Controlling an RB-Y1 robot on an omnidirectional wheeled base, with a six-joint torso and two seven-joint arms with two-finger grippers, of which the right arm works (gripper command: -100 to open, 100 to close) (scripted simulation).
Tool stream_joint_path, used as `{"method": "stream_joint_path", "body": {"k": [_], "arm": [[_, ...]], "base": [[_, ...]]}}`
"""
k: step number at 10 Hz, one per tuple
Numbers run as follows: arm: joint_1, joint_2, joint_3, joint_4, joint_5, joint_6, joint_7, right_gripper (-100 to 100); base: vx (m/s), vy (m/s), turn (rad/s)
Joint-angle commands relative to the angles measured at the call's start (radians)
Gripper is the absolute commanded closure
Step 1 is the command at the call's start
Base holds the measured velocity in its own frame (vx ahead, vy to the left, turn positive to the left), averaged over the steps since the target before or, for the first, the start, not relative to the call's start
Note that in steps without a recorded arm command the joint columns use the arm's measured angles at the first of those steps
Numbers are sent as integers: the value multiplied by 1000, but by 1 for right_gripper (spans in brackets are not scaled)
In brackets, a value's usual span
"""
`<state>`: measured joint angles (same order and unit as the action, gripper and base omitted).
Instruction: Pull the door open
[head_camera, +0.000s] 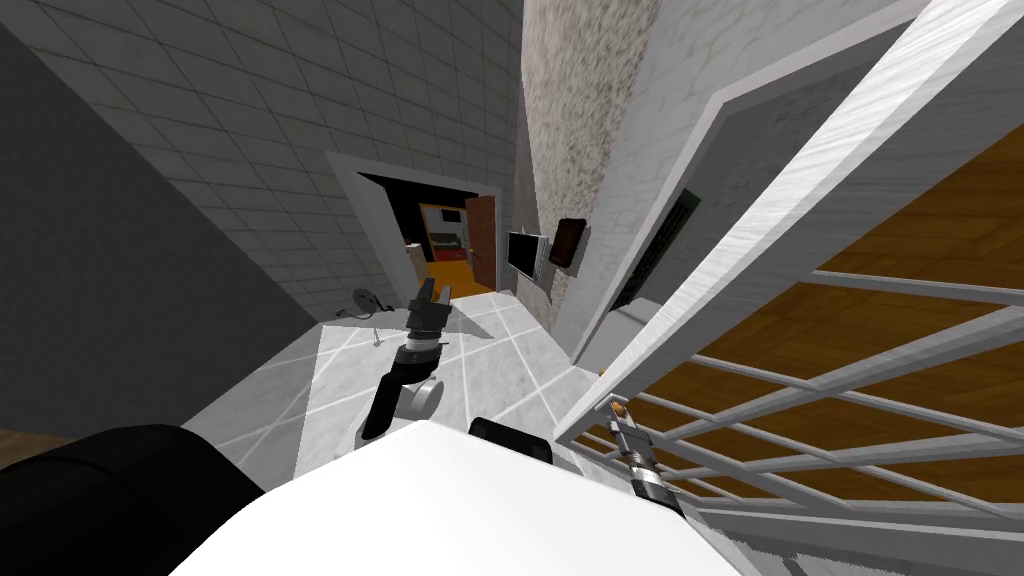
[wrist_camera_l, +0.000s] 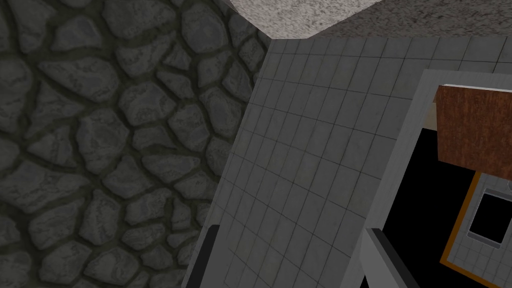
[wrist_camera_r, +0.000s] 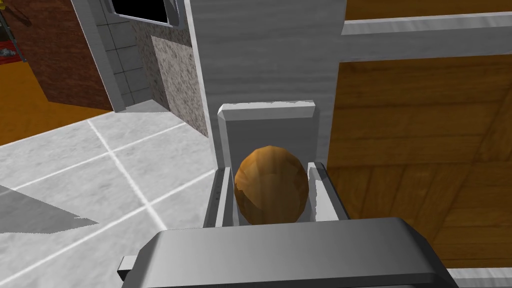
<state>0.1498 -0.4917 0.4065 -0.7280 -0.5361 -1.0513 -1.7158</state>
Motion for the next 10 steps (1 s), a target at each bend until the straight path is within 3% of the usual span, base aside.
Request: {"method": "stream_joint_path", "body": {"k": [1,3,4,10], "arm": [[16,-17,21,-10,13,-22,-18,100],[12,-16,26,-2,16,-24,-21,100],[19,-24,41,11,24,-48,-37,100],[35,-55,79,49,45,-127,-84,100]], "base": [[-218,-58,57],[-167,-37,38],[-157,-19,155],[-190,-57,126]]}}
